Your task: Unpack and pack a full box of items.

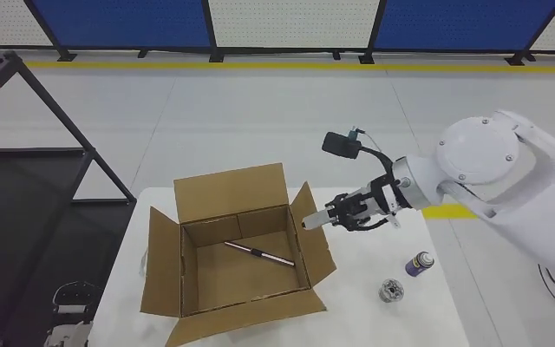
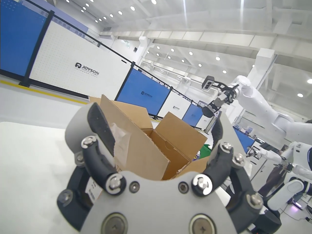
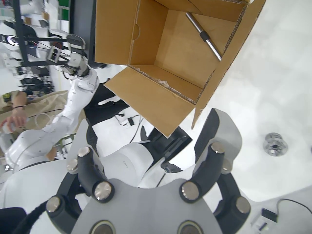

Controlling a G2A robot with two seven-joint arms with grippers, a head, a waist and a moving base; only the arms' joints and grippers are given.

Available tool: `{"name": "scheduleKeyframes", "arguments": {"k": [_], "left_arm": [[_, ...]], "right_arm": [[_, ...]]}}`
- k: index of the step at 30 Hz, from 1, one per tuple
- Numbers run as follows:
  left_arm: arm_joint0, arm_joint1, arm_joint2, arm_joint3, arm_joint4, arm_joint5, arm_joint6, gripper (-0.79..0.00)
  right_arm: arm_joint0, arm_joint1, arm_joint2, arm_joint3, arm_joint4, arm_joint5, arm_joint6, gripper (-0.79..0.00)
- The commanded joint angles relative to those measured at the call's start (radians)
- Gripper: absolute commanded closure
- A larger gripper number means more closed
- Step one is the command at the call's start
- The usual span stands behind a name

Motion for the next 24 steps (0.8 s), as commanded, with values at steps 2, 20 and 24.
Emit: {"name": "scheduleKeyframes", "arguments": {"k": [2, 20, 24], "left_arm": [[0.019, -0.009, -0.015, 0.012, -0.027, 0.016, 0.024, -0.785], [0.098, -0.033, -0.09, 0.103, -0.178, -0.051, 0.007, -0.785], [0.098, -0.033, -0.09, 0.103, -0.178, -0.051, 0.007, -0.785]], "right_arm": [[0.076, -0.055, -0.039, -0.01, -0.099, 0.027, 0.039, -0.785], [0.205, -0.47, -0.136, 0.239, -0.381, -0.043, 0.176, -0.785], [0.205, -0.47, -0.136, 0.239, -0.381, -0.043, 0.176, -0.785]]}}
